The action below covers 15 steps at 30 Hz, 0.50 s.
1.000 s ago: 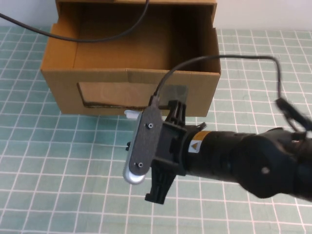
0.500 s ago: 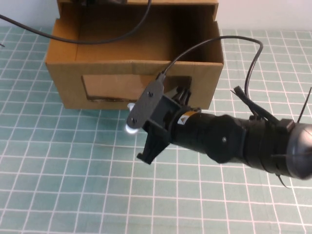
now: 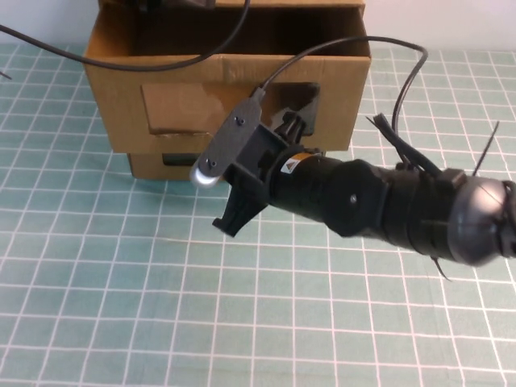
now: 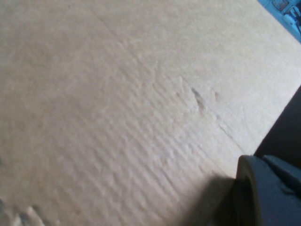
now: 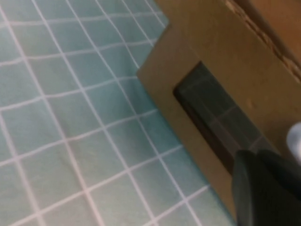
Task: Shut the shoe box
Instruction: Close the shoe box with your right arm
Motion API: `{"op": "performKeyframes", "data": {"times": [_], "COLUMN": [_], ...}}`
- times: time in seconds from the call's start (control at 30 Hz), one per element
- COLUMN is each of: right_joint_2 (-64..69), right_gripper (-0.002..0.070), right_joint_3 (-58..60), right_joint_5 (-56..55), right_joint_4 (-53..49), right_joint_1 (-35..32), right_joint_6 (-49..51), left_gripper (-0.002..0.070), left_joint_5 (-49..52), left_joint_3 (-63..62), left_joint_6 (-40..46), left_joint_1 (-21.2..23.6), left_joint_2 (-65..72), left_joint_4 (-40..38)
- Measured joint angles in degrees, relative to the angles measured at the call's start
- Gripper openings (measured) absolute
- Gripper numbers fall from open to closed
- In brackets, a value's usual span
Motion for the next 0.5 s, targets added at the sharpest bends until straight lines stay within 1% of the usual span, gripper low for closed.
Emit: {"op": "performKeyframes", "data": {"times": [0.2, 0.5], "right_joint_2": [5.2, 8.8], "right_gripper": [-0.0015, -0.0015], "right_joint_3": [-5.5, -10.6], "right_joint_5": [1.2, 1.0], "right_joint_4": [0.0, 0.1], "right_joint_1": [-3.8, -5.3], "right_joint_6": [-0.1, -0.1], "left_gripper": [-0.0006, -0.0006], "left_joint_5": [0.0, -0.1], "left_joint_3": [0.0, 0.0], "left_joint_6": [0.1, 1.0], "left_joint_1": [0.0, 0.1], "left_joint_2": [0.0, 0.2], "left_joint_4": [-0.1, -1.7]}}
